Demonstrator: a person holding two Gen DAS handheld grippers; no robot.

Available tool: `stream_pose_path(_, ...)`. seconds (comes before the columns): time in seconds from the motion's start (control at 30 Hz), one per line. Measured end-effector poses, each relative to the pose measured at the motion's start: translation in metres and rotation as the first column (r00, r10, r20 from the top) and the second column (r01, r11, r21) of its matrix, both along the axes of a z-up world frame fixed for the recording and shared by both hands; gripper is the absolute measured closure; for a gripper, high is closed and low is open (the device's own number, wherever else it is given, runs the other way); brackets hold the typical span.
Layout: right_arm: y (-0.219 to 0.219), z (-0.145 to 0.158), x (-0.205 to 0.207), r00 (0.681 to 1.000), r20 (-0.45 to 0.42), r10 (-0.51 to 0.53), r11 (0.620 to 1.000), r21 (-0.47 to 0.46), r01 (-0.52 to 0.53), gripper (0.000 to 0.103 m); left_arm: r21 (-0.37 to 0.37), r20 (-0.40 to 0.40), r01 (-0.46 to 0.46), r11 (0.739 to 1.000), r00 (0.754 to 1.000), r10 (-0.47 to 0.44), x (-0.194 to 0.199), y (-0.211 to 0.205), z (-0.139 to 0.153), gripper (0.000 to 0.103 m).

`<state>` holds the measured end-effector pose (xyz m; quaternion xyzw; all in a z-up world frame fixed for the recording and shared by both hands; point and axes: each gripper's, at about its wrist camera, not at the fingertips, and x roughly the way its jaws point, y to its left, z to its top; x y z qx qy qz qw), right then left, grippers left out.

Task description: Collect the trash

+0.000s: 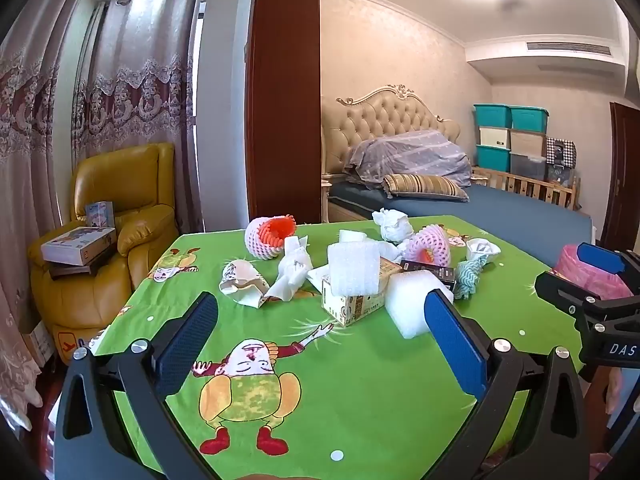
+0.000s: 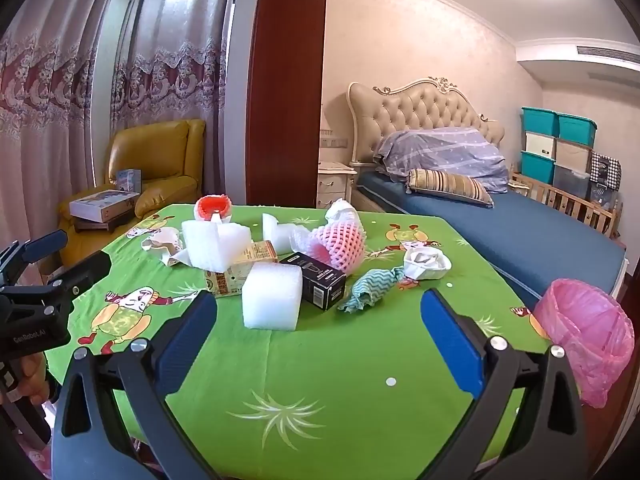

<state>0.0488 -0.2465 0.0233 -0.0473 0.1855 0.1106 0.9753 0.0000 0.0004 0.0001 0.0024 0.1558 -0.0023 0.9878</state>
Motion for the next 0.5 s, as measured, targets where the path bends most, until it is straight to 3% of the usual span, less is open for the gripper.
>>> stream_pose_path(0.5, -0.0001, 0.0, -0.0012, 1.0, -0.001, 0.001, 1.0, 0.014, -0.001, 0.004, 0.005, 0.002, 0.002, 1.0, 1.0, -0.002, -0.0007, 0.0003, 0.0003, 0.006)
